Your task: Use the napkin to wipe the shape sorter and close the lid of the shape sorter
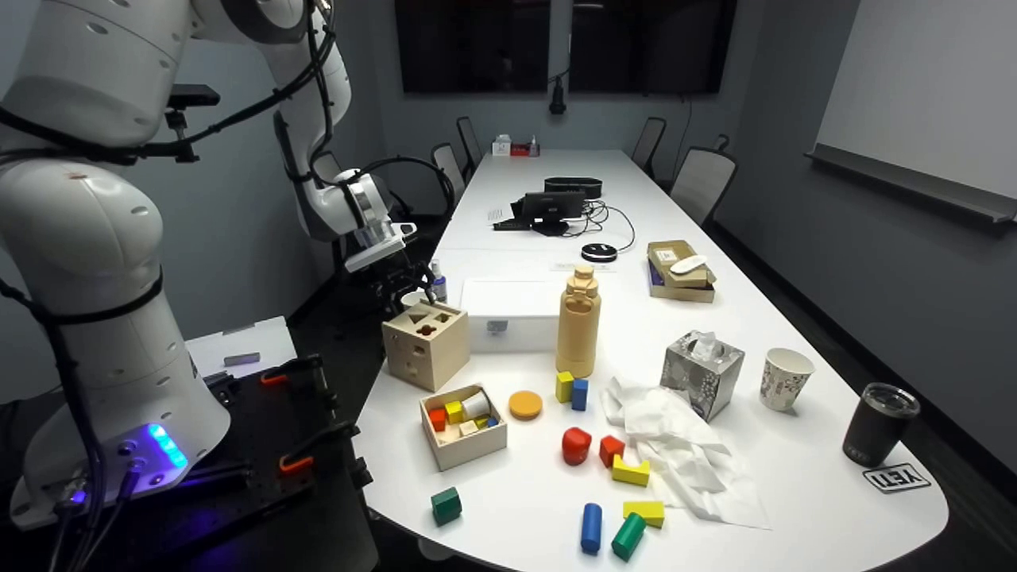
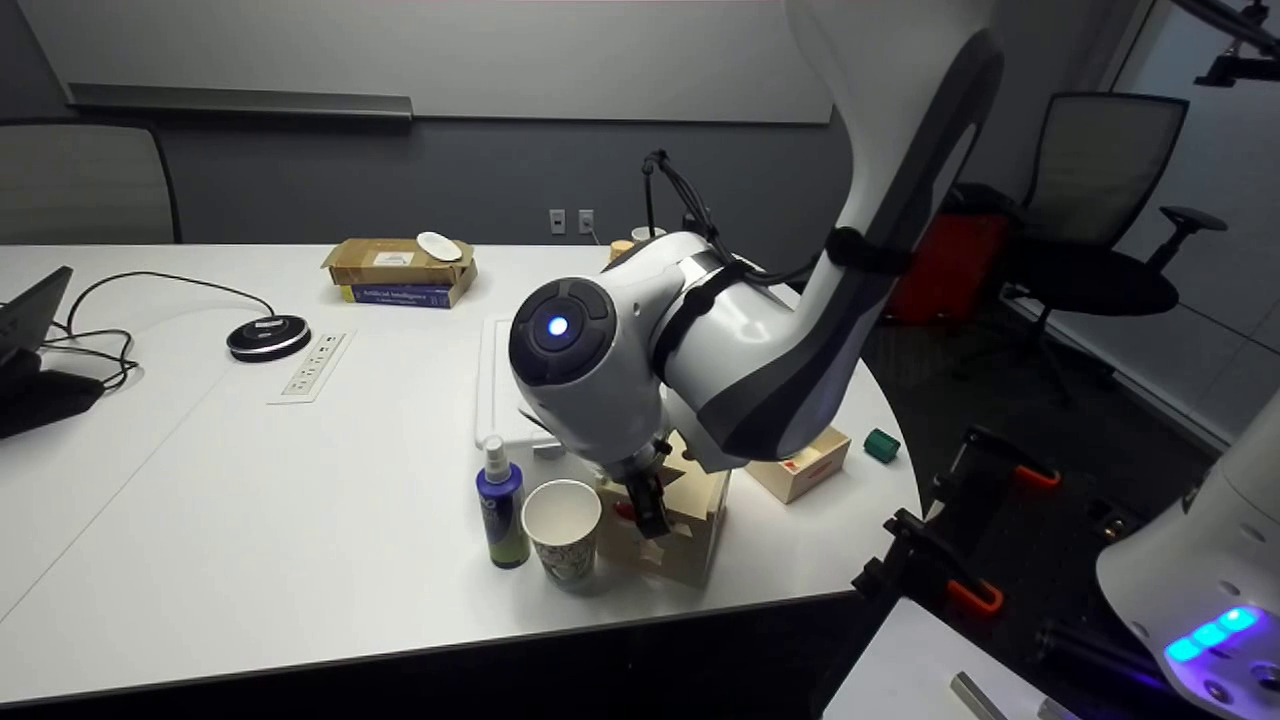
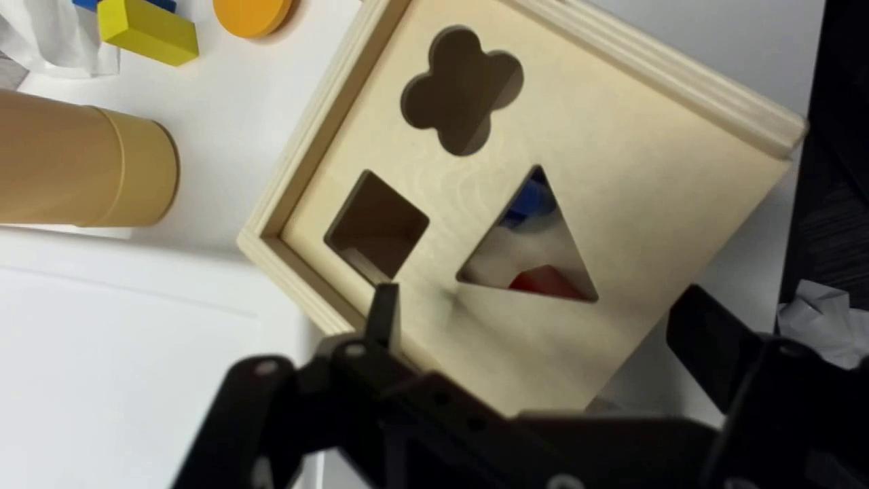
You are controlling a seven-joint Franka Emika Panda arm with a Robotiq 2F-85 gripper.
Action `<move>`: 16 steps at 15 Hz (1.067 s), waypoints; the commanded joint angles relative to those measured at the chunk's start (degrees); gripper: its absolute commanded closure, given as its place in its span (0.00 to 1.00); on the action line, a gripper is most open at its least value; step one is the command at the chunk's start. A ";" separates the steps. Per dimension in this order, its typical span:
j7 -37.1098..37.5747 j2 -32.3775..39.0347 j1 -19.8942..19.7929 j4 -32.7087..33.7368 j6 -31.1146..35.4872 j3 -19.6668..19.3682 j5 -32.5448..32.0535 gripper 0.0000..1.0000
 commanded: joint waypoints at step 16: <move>-18.32 -14.74 -5.16 0.07 -15.38 9.00 31.33 0.00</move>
